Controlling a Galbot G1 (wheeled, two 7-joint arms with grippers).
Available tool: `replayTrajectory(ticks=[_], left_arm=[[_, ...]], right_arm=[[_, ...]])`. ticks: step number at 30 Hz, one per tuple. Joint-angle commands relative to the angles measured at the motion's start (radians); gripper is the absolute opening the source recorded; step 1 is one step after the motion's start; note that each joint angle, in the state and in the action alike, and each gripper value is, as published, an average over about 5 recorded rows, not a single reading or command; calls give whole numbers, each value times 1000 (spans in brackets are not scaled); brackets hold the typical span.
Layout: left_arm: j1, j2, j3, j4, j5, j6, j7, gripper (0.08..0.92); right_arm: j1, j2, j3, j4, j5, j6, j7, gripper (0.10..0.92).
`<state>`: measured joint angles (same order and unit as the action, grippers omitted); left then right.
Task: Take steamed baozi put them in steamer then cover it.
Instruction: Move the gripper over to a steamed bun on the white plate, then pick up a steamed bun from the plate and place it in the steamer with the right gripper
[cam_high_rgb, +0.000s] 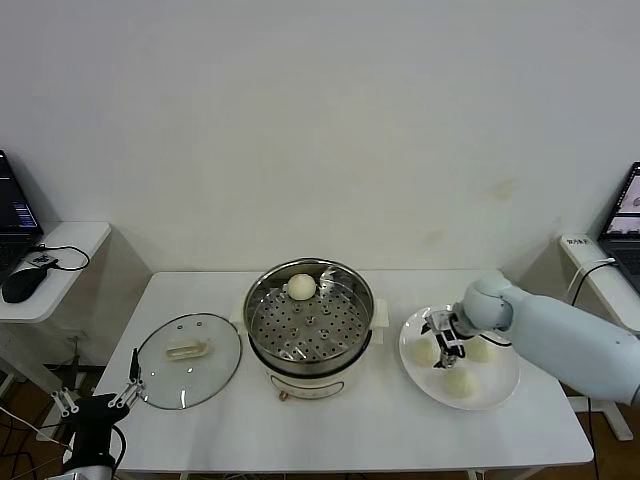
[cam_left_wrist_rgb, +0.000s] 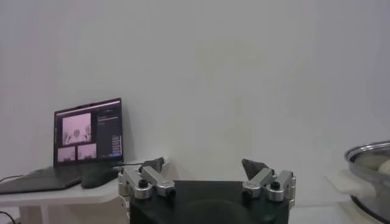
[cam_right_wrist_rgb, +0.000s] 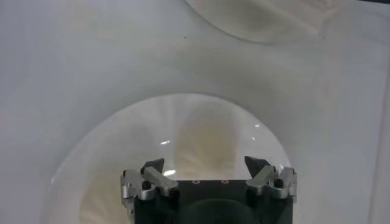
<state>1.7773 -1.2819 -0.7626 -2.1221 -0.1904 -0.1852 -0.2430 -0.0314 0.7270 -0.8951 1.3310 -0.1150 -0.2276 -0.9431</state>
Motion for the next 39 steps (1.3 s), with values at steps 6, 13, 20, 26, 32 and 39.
replayTrajectory(ticks=[6, 13, 20, 26, 32, 39], left_arm=[[4, 1, -1, -8, 1, 0, -1, 823], [5, -3, 1, -14, 6, 1, -1, 823], [0, -2, 3, -17, 6, 2, -1, 823], [-4, 4, 3, -20, 4, 3, 0, 823], [-6, 13, 3, -28, 3, 5, 0, 823], [-13, 11, 2, -35, 1, 4, 0, 823]], right_arm=[[-27, 24, 19, -28, -25, 0, -15, 634], [0, 10, 24, -14, -19, 5, -36, 512], [108, -48, 15, 43, 44, -6, -75, 487], [294, -117, -13, 128, 165, -29, -97, 497], [604, -90, -186, 208, 347, -74, -87, 501], [750, 100, -308, 228, 508, -161, -13, 508]])
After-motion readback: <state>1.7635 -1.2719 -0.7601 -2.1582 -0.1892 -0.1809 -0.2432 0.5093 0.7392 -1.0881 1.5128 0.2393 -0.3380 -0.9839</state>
